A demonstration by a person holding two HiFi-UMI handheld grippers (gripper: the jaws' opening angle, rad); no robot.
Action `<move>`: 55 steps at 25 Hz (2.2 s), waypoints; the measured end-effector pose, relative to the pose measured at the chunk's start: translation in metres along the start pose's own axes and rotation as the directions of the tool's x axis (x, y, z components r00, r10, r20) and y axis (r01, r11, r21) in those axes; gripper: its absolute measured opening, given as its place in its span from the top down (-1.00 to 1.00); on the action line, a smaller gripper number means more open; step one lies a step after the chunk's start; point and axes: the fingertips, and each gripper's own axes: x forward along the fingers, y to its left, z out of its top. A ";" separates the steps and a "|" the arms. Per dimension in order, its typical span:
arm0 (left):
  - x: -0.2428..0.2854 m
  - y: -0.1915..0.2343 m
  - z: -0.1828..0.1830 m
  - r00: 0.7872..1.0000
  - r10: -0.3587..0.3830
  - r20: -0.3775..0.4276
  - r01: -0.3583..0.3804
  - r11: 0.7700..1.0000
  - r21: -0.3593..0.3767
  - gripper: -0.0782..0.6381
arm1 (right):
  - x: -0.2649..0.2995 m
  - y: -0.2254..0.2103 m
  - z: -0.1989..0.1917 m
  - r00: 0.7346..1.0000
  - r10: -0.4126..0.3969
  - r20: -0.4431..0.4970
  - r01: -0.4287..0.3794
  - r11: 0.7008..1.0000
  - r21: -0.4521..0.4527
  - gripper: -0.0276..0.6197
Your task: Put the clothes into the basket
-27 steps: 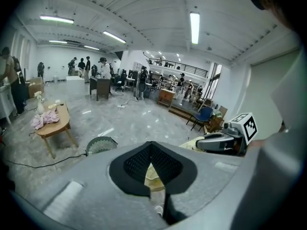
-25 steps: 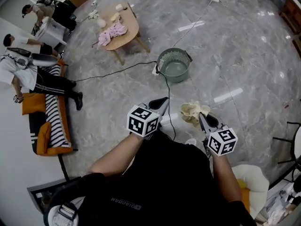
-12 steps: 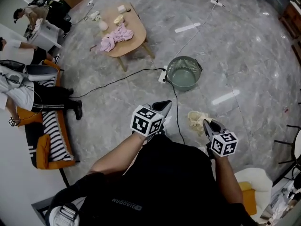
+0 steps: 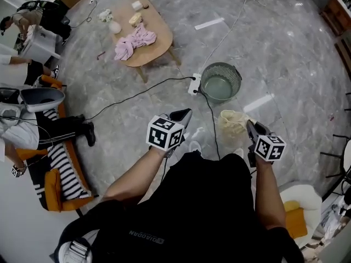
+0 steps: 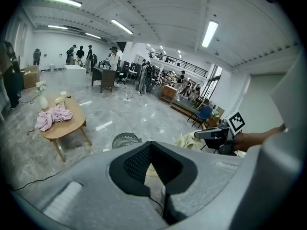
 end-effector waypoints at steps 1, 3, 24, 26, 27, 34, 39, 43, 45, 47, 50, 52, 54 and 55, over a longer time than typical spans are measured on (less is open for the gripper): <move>-0.001 0.003 0.000 1.000 -0.004 0.006 0.004 1.000 -0.012 0.78 | 0.005 0.004 0.007 1.000 0.001 0.000 -0.001 1.000 -0.006 0.79; -0.002 0.008 0.000 1.000 -0.015 0.012 0.015 1.000 -0.019 0.78 | 0.017 0.009 0.023 1.000 0.006 -0.002 -0.006 1.000 -0.026 0.79; 0.063 0.076 0.005 0.985 0.171 -0.015 -0.170 0.960 -0.222 0.78 | 0.226 -0.050 0.120 0.990 0.092 -0.109 -0.102 0.990 -0.093 0.79; 0.071 0.079 0.007 0.982 0.187 -0.028 -0.188 0.954 -0.234 0.78 | 0.252 -0.061 0.116 0.985 0.096 -0.145 -0.109 0.991 -0.080 0.79; 0.076 0.080 0.007 0.981 0.191 -0.035 -0.194 0.952 -0.239 0.78 | 0.265 -0.068 0.113 0.982 0.094 -0.164 -0.108 0.991 -0.078 0.79; 0.109 0.072 0.002 0.978 0.193 -0.080 -0.207 0.946 -0.251 0.78 | 0.348 -0.116 0.059 0.935 0.044 -0.351 -0.066 0.997 -0.049 0.79; 0.129 0.064 -0.023 0.974 0.180 -0.138 -0.212 0.939 -0.272 0.78 | 0.372 -0.148 -0.016 0.855 -0.021 -0.519 -0.047 0.992 -0.117 0.79; 0.136 0.062 -0.036 0.971 0.173 -0.163 -0.215 0.931 -0.294 0.78 | 0.363 -0.155 -0.077 0.792 -0.030 -0.610 -0.077 0.986 -0.148 0.79; 0.136 0.062 -0.041 0.971 0.167 -0.171 -0.212 0.932 -0.295 0.78 | 0.351 -0.150 -0.104 0.771 -0.015 -0.636 -0.092 0.987 -0.134 0.79; 0.135 0.063 -0.044 0.971 0.163 -0.177 -0.210 0.933 -0.291 0.78 | 0.337 -0.145 -0.128 0.754 -0.004 -0.657 -0.097 0.988 -0.117 0.79; 0.132 0.062 -0.042 0.972 0.159 -0.173 -0.204 0.938 -0.281 0.78 | 0.317 -0.136 -0.154 0.735 0.014 -0.678 -0.112 0.989 -0.101 0.79; 0.129 0.060 -0.039 0.973 0.157 -0.168 -0.199 0.943 -0.267 0.78 | 0.305 -0.130 -0.166 0.729 0.019 -0.684 -0.117 0.988 -0.097 0.79; 0.126 0.058 -0.038 0.974 0.154 -0.167 -0.193 0.948 -0.254 0.78 | 0.298 -0.127 -0.173 0.733 0.017 -0.680 -0.103 0.991 -0.086 0.79; 0.124 0.056 -0.037 0.974 0.152 -0.168 -0.191 0.950 -0.248 0.78 | 0.296 -0.128 -0.174 0.738 0.014 -0.674 -0.090 0.993 -0.078 0.79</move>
